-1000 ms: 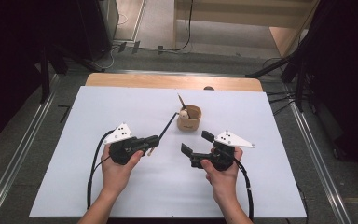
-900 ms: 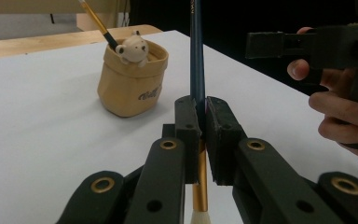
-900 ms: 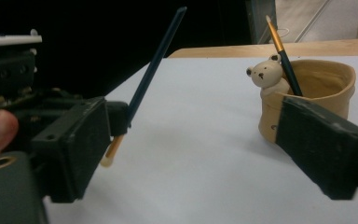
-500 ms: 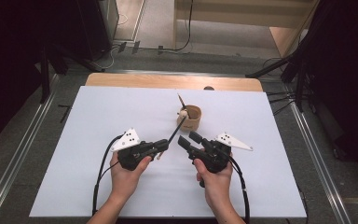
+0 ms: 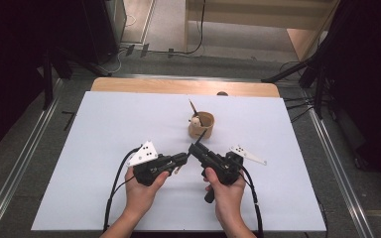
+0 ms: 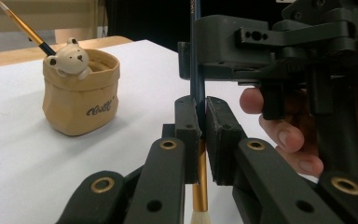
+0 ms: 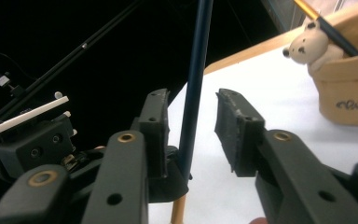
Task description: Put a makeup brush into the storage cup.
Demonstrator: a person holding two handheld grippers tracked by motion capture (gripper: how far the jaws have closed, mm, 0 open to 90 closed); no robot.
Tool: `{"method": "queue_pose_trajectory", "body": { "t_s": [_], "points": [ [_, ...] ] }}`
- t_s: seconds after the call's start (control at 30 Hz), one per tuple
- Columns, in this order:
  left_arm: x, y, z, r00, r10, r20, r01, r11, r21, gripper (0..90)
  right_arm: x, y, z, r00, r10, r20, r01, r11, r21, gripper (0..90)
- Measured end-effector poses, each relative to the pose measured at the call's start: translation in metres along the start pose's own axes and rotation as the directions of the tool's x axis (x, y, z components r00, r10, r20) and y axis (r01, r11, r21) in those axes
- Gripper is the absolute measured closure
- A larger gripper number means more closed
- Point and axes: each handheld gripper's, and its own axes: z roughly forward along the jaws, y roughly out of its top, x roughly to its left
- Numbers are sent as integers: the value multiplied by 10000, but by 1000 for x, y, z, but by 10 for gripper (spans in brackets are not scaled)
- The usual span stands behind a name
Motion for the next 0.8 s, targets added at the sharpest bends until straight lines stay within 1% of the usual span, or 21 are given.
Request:
{"method": "queue_pose_trajectory", "body": {
  "t_s": [0.07,0.27,0.37,0.43,0.6,0.7,0.8],
  "points": [
    [-1,0,0,10000,13,15,-13,10000,-47,852,0,-1,0,9999,88,51,-88,10000,2,688],
    [-3,0,2,10000,76,32,-75,9999,-82,852,-1,-1,1,9994,311,-180,-311,9995,-13,711],
    [-4,-1,3,10000,62,26,-62,9999,-94,852,-1,-2,2,9993,350,-140,-349,9994,19,743],
    [-5,-1,4,10000,57,43,-56,9999,-118,852,-1,-3,3,9986,484,-203,-483,9988,38,753],
    [-6,-1,6,10000,63,65,-62,9999,-89,852,-2,-3,4,9984,513,-219,-514,9987,-30,785],
    [-6,-1,6,10000,50,71,-49,9999,-88,852,-2,-3,3,9984,553,-137,-554,9985,-33,837],
    [-7,-2,7,10000,32,93,-31,10000,-92,852,-2,-3,2,9986,508,-113,-508,9987,-30,845]
  ]
}}
